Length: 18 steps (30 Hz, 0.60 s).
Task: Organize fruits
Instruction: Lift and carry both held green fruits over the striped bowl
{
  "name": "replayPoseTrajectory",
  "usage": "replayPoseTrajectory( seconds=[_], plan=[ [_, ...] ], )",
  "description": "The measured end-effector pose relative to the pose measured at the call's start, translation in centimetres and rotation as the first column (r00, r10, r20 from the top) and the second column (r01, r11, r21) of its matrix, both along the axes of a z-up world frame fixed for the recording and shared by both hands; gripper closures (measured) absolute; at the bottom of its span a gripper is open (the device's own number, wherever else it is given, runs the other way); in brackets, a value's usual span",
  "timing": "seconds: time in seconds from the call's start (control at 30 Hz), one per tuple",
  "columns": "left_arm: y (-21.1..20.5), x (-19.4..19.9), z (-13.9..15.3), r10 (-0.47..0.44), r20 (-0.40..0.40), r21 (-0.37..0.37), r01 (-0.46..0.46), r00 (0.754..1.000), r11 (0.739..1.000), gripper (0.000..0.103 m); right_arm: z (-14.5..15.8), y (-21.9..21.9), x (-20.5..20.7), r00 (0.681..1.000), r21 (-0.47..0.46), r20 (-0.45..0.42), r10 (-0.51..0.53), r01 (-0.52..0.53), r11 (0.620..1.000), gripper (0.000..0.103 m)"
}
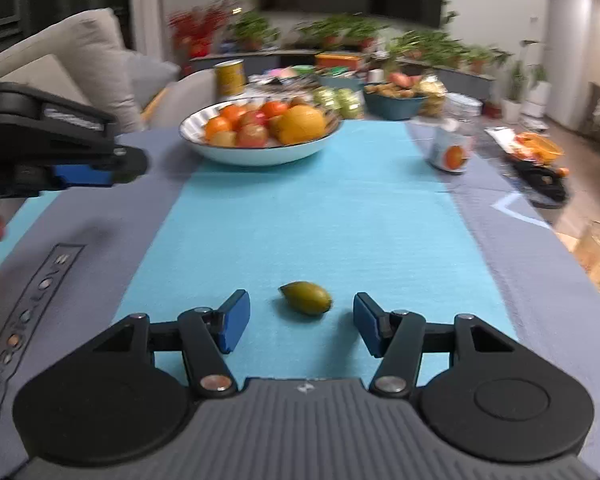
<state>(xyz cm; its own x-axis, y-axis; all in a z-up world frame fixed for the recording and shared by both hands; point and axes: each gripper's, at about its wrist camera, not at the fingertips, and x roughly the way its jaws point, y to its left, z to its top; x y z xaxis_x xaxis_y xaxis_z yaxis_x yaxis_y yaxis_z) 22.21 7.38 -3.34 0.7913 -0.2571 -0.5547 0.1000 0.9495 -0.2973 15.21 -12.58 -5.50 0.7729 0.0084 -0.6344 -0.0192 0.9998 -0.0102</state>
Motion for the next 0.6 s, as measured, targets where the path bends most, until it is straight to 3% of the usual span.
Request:
replayPoseTrajectory(
  seconds=[0.3, 0.6],
  plan=[
    [1.0, -0.1, 0.5, -0.068, 0.021, -0.001, 0.068, 0.997, 0.998, 0.073, -0.4, 2.0, -0.1, 0.993, -0.056, 0.053, -0.107, 0.110, 0.992, 0.034],
    [1.5, -0.2, 0.3, -0.097, 0.029, -0.027, 0.098, 0.995, 0.995, 0.073, -0.4, 2.4, -0.5, 0.994, -0.073, 0.066, -0.092, 0.097, 0.993, 0.035]
  ],
)
